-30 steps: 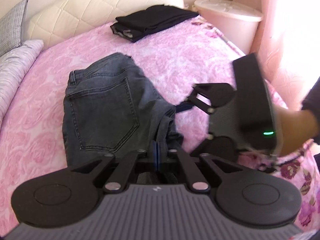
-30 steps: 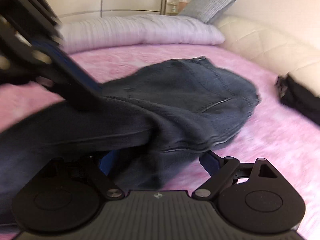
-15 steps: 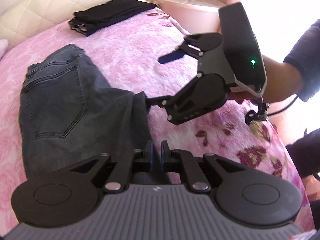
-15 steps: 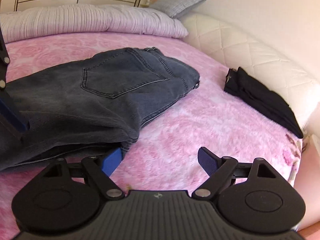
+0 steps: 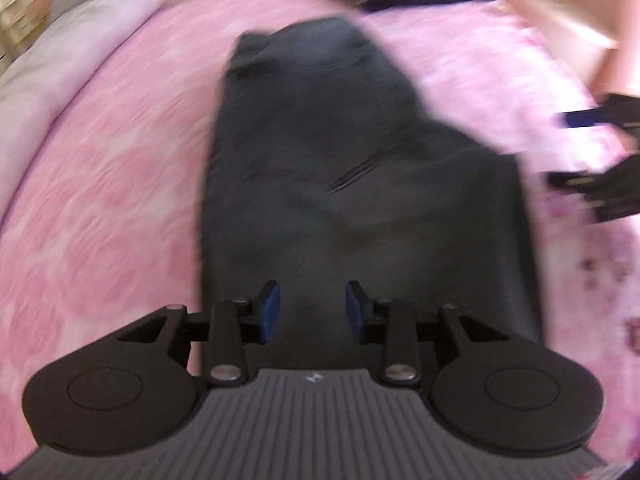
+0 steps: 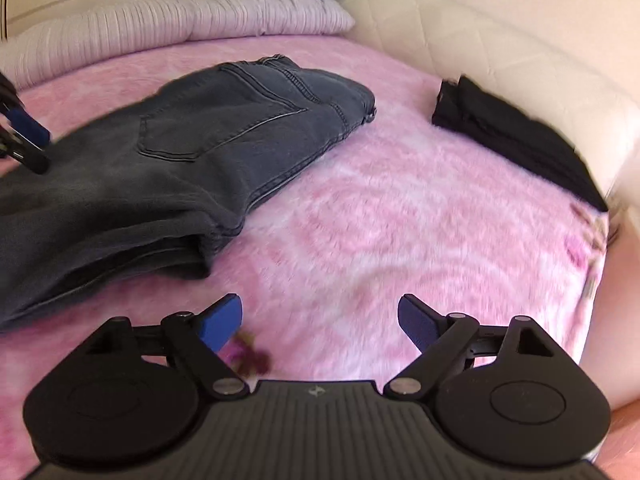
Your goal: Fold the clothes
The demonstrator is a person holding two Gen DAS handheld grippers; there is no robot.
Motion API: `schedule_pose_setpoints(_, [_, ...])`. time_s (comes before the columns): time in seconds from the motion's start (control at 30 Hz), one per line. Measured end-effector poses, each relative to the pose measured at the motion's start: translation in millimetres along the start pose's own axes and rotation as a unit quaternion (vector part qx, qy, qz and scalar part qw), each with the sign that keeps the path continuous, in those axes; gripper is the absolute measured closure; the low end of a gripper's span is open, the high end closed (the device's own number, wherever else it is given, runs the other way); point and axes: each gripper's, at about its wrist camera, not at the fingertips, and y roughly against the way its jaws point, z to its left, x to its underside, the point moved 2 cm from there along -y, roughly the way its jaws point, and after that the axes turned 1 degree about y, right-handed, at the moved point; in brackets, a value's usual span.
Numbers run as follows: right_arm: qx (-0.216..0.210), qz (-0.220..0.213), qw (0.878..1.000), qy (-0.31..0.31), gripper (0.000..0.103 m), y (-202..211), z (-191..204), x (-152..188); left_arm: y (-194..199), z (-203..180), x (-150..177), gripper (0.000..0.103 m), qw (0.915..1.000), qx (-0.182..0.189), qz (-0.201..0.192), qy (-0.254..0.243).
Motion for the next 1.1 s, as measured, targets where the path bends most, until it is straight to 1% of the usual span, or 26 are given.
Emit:
schedule_pose_setpoints(0.07, [-0.03,-0.019,0.999,-0.003,0.015,15.2,-1.2,-5.7,-10.1,16.9,7.3,0.071,0.9993,-0.014,0.021,0.027])
schedule_pose_setpoints(0.13, [-0.081,-0.041,0.996,0.003,0.016,22.7,2.8,-19.6,-16.5,28.8,14.0,0.071,0.9982,-0.012,0.027,0.052])
schedule_pose_setpoints(0.2, [-0.108,-0.046,0.993,0.019,0.016,17.6,11.0,-34.0,-22.5,37.4,20.4,0.071,0.997,-0.007,0.03,0.071])
schedule_pose_setpoints(0.23, [-0.122,-0.044,0.991,0.022,0.016,11.5,16.3,-41.2,-25.4,35.3,22.2,0.071,0.9973,-0.008,0.029,0.067])
schedule_pose_setpoints(0.3, [-0.133,-0.028,0.99,0.032,0.018,-8.3,25.6,-54.6,-30.1,33.8,23.0,0.074,0.9981,-0.02,0.026,0.052])
schedule_pose_setpoints(0.33, [-0.132,-0.014,0.99,0.038,0.019,-18.8,29.4,-58.6,-33.0,34.0,21.9,0.075,0.9982,-0.027,0.025,0.047])
schedule_pose_setpoints(0.37, [-0.13,0.0,0.99,0.044,0.023,-29.2,33.0,-62.4,-34.8,35.1,21.0,0.079,0.998,-0.034,0.024,0.047])
schedule_pose_setpoints(0.43, [-0.134,0.02,0.99,0.037,0.023,-41.2,30.2,-60.5,-38.9,38.2,18.4,0.084,0.9975,-0.043,0.023,0.052])
schedule_pose_setpoints(0.47, [-0.132,0.027,0.99,0.035,0.023,-40.0,28.3,-57.1,-39.4,40.9,17.4,0.083,0.9966,-0.057,0.022,0.056])
schedule_pose_setpoints(0.5, [-0.13,0.033,0.99,0.033,0.023,-38.7,26.5,-53.7,-40.0,43.9,16.5,0.072,0.9955,-0.069,0.022,0.061])
schedule_pose_setpoints(0.53, [-0.129,0.04,0.99,0.033,0.023,-35.3,24.5,-51.4,-40.4,49.3,15.9,0.071,0.9946,-0.073,0.023,0.07])
schedule_pose_setpoints(0.6, [-0.128,0.052,0.99,0.032,0.025,-28.5,20.6,-46.8,-38.3,59.2,14.1,0.071,0.9933,-0.065,0.02,0.094])
schedule_pose_setpoints(0.63, [-0.128,0.048,0.99,0.037,0.025,-22.5,19.6,-47.1,-34.9,61.1,12.1,0.072,0.9936,-0.059,0.012,0.096])
schedule_pose_setpoints(0.67, [-0.128,0.04,0.99,0.044,0.026,-16.6,19.6,-48.2,-31.5,61.1,10.2,0.074,0.9944,-0.047,0.001,0.095])
schedule_pose_setpoints(0.7, [-0.127,0.029,0.99,0.05,0.027,-13.2,20.7,-52.2,-28.3,60.9,8.3,0.074,0.9949,-0.032,-0.011,0.094])
schedule_pose_setpoints(0.73, [-0.129,0.016,0.99,0.055,0.027,-11.2,22.0,-58.1,-27.1,60.0,6.5,0.074,0.9953,-0.011,-0.017,0.095])
schedule_pose_setpoints(0.8, [-0.143,0.002,0.987,0.077,0.036,-16.0,30.5,-69.8,-32.0,56.9,4.1,0.074,0.9961,0.01,-0.005,0.087])
schedule_pose_setpoints(0.87, [-0.157,-0.012,0.983,0.099,0.036,-21.0,39.0,-81.6,-40.6,52.9,5.0,0.073,0.9972,0.012,0.011,0.072])
schedule_pose_setpoints(0.9, [-0.169,-0.006,0.979,0.11,0.036,-29.1,43.6,-87.0,-44.2,51.8,5.9,0.072,0.9975,0.01,0.017,0.067])
schedule_pose_setpoints(0.93, [-0.178,0.005,0.976,0.123,0.038,-37.9,47.8,-90.5,-46.5,54.1,6.1,0.075,0.9972,0.007,0.016,0.073])
schedule_pose_setpoints(0.97, [-0.185,0.017,0.973,0.136,0.039,-49.9,52.9,-94.0,-46.2,58.0,6.4,0.086,0.9968,-0.002,0.015,0.079])
schedule_pose_setpoints(1.0, [-0.189,0.03,0.97,0.148,0.038,-59.5,56.4,-96.1,-46.0,61.9,6.6,0.102,0.9963,-0.012,0.014,0.084])
schedule_pose_setpoints(1.03, [-0.196,0.031,0.967,0.158,0.038,-65.7,60.2,-98.3,-45.7,65.8,7.0,0.102,0.9956,-0.02,0.013,0.09])
schedule_pose_setpoints(1.1, [-0.208,0.033,0.961,0.18,0.038,-77.8,67.7,-102.9,-45.7,73.6,9.7,0.103,0.9943,-0.022,0.008,0.104])
